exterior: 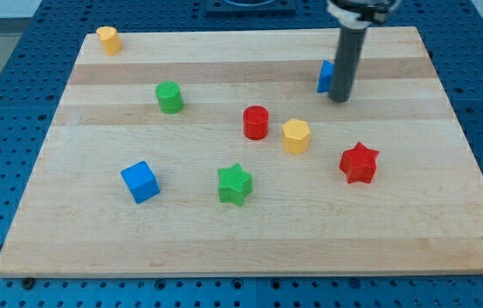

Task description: Slide the triangle towards the top center

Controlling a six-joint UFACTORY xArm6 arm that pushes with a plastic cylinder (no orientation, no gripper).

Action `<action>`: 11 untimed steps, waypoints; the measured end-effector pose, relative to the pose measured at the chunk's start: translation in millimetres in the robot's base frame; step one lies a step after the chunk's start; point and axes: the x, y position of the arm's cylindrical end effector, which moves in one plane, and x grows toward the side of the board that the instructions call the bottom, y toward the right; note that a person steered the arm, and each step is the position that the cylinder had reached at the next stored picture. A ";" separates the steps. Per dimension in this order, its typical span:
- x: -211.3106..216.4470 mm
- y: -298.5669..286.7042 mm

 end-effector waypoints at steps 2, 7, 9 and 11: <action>-9.2 -7.0; -45.5 -16.3; -46.0 -16.3; -46.7 -17.6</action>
